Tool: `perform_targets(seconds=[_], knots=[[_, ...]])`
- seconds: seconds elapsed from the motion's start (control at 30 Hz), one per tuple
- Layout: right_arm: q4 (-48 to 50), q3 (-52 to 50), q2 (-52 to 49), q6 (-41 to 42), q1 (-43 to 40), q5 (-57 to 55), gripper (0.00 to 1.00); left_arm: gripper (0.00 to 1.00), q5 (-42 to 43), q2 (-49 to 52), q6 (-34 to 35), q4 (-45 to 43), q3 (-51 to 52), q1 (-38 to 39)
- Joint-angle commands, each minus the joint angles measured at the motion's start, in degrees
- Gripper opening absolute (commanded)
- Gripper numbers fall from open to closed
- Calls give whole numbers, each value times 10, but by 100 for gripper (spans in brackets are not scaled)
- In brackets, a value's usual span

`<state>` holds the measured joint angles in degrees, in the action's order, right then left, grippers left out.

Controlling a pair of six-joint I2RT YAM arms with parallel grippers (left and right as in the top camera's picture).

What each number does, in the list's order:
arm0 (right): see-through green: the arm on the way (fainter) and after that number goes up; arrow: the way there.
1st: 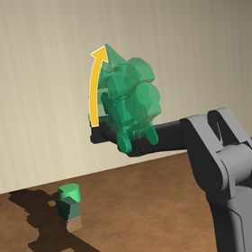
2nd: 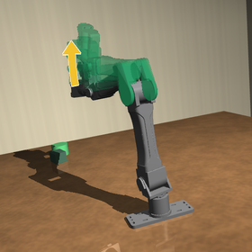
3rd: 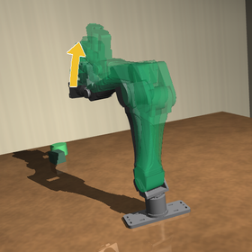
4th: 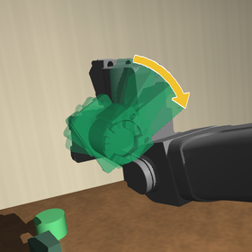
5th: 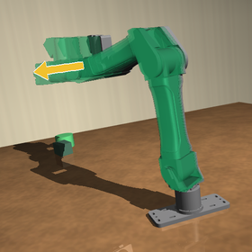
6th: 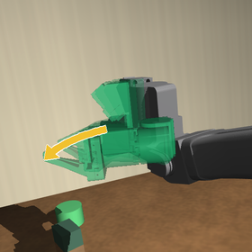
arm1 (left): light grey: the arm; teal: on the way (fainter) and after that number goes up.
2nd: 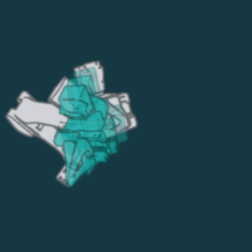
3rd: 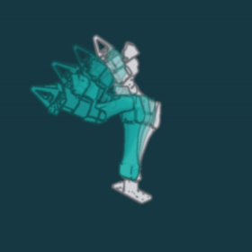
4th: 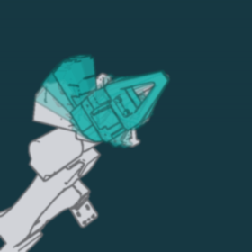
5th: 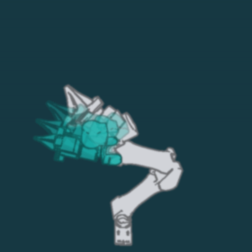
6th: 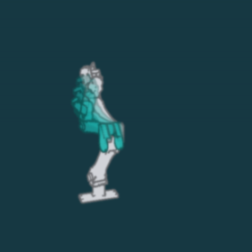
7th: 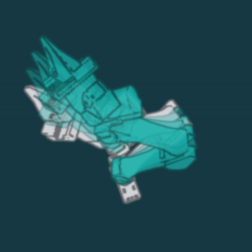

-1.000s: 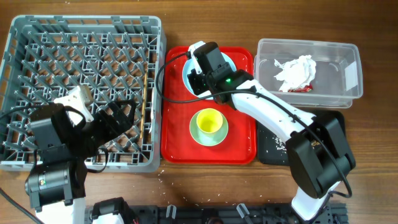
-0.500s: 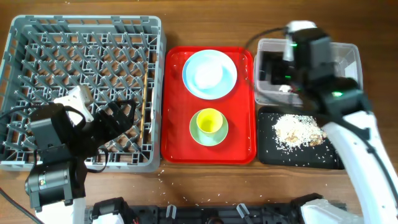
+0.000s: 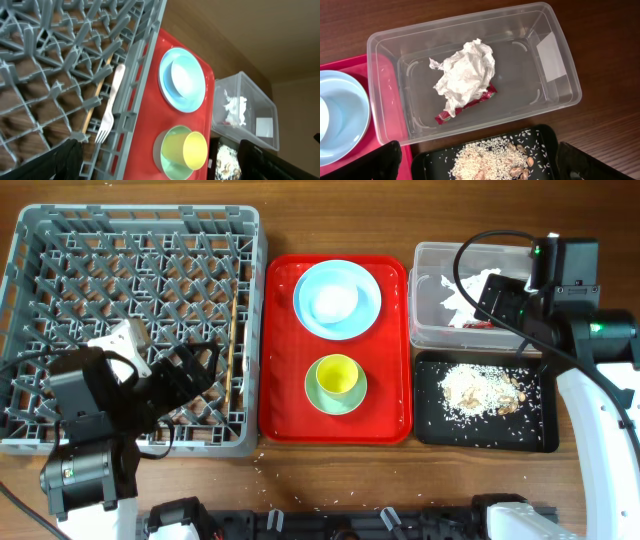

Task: Sort waste into correct bins and load items into the dishwasher rack
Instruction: 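Reach the left gripper to the yellow cup and grasp it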

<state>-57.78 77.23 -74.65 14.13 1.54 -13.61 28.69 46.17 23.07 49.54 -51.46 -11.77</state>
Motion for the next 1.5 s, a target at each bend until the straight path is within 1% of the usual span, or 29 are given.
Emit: perform_targets(seconds=[0.0, 0.03, 0.1, 0.13, 0.17, 0.2, 0.23, 0.3, 0.37, 0.43, 0.47, 0.5, 0.53, 0.57, 0.6, 0.63, 0.67, 0.8, 0.87, 1.07, 1.1, 1.2, 1.27, 1.33, 1.47], knots=[[1, -1, 6, 9, -2, -10, 100, 33, 96, -3, 1, 9, 0, 1], [1, -1, 6, 9, -2, -10, 100, 4, 112, -3, 2, 12, 0, 12], [1, -1, 6, 9, -2, -10, 100, 4, 92, -3, 11, 31, 0, 73], [1, -1, 6, 9, -2, -10, 100, 4, 47, -2, 51, 31, 0, 120], [1, -1, 6, 9, -2, -10, 100, 4, 23, 2, 72, 20, 0, 157], [1, -1, 6, 9, -2, -10, 100, 4, -14, 21, 103, -6, -5, 225], [1, -1, 6, 9, -2, -10, 100, 5, -37, 40, 116, -15, -14, 272], [1, -1, 6, 9, -2, -10, 100, 5, -73, 94, 124, -14, -47, 342], [1, -1, 6, 9, -2, -10, 100, 6, -131, 214, 123, 30, -157, 425], [1, -1, 6, 9, -2, -10, 100, 6, -202, 313, 123, 94, -263, 470], [1, -1, 6, 9, -2, -10, 100, 6, -224, 379, 123, 129, -329, 497], [1, -1, 6, 9, -2, -10, 100, 19, -228, 450, 123, 139, -381, 531], [1, -1, 6, 9, -2, -10, 100, 42, -228, 477, 120, 132, -395, 543], [1, -1, 6, 9, -2, -10, 100, 39, -228, 500, 119, 116, -399, 552], [1, -1, 6, 9, -2, -10, 100, 17, -230, 517, 119, 99, -399, 558], [1, -1, 6, 9, -2, -10, 100, 10, -248, 529, 119, 93, -399, 564], [1, -1, 6, 9, -2, -10, 100, 8, -268, 538, 120, 91, -398, 569], [1, -1, 6, 9, -2, -10, 100, 12, -332, 592, 119, 90, -395, 603], [1, -1, 6, 9, -2, -10, 100, 21, -357, 614, 119, 92, -395, 615], [1, -1, 6, 9, -2, -10, 100, 20, -357, 638, 119, 115, -391, 619], [1, -1, 6, 9, -2, -10, 100, 13, -356, 638, 120, 117, -391, 620], [1, -1, 6, 9, -2, -10, 100, 8, -352, 638, 120, 120, -386, 633], [1, -1, 6, 9, -2, -10, 100, 8, -352, 638, 120, 119, -378, 643], [1, -1, 6, 9, -2, -10, 100, 12, -367, 638, 120, 118, -363, 651], [1, -1, 6, 9, -2, -10, 100, 13, -380, 638, 122, 99, -323, 651]])
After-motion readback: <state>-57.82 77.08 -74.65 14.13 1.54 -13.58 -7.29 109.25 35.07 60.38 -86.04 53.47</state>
